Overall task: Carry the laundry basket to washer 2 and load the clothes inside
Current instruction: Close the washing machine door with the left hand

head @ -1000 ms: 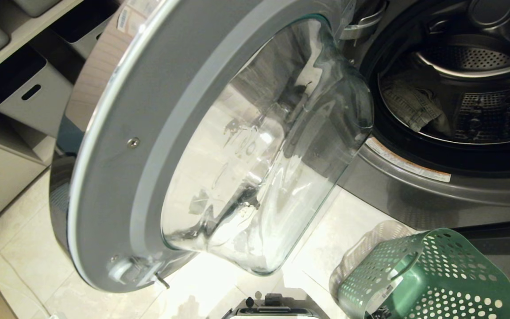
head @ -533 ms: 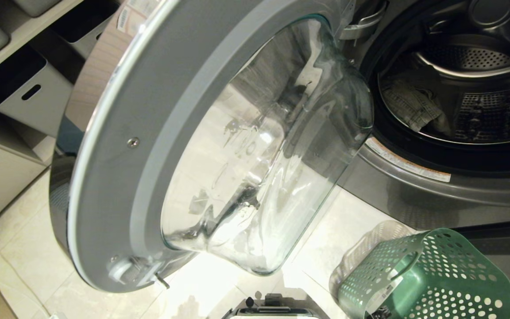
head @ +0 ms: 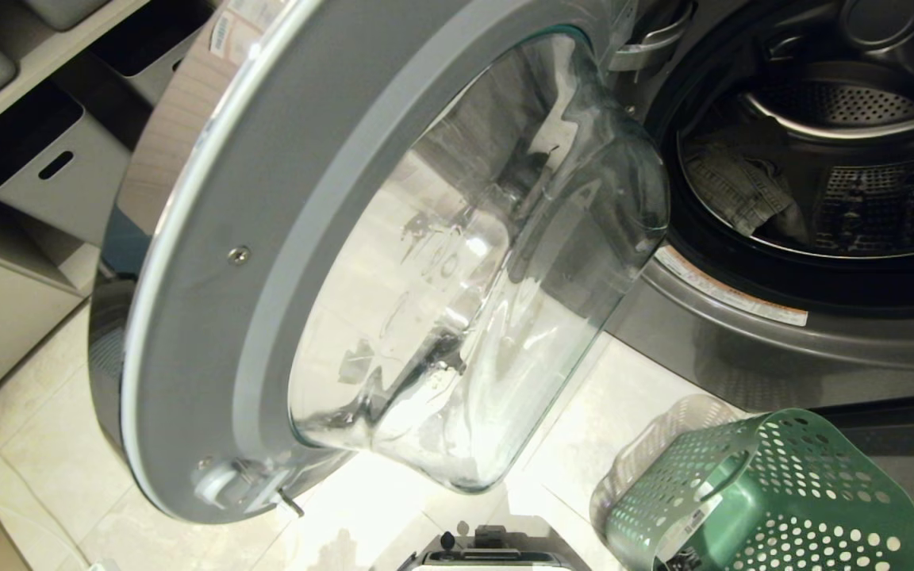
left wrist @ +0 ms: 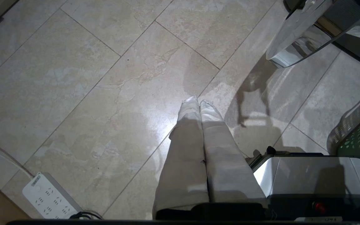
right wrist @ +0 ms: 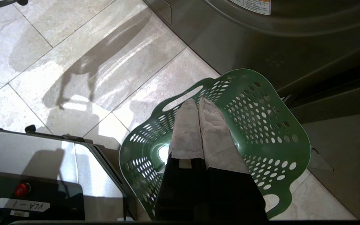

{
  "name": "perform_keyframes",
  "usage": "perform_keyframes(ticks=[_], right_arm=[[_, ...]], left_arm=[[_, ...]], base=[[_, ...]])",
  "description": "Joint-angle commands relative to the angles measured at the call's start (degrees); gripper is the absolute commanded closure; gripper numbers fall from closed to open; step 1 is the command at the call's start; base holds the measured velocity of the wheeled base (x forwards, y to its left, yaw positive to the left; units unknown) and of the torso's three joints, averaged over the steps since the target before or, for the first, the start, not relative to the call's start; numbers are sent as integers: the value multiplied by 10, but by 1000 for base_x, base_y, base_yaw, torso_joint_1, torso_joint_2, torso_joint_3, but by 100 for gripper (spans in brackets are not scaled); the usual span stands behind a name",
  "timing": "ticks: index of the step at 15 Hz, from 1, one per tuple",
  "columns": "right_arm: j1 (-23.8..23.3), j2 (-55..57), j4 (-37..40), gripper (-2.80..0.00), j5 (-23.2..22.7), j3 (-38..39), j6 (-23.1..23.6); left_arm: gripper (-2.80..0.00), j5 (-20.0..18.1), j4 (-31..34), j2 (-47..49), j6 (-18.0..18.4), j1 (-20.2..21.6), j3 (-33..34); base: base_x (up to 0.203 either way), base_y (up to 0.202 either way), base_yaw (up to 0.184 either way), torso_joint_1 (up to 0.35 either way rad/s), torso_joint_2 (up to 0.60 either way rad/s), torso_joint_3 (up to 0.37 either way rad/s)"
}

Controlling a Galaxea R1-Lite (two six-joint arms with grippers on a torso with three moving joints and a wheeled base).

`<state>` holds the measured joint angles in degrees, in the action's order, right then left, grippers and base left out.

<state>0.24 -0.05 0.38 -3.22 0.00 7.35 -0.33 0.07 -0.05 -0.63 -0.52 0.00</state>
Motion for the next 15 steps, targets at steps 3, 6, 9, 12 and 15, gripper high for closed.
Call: perform_keyframes(ticks=[3,6,9,12,15], right_arm=[[0,1,0,0,-1,0,2],[0,1,0,0,-3,0,1],[0,1,1,0,-3,0,2],[0,1,1,0,0,0,-2],[0,1,1,0,1,0,-3]], left_arm=[[0,0,0,0,2,0,0],[0,0,0,0,2,0,0],[0,0,0,0,1,0,0],[0,0,0,0,1,0,0],[0,-1,0,0,5,0,0]], base=[[0,0,0,0,0,0],[0,0,0,0,0,0],[0,0,0,0,0,0],[0,0,0,0,0,0],[0,0,0,0,0,0]])
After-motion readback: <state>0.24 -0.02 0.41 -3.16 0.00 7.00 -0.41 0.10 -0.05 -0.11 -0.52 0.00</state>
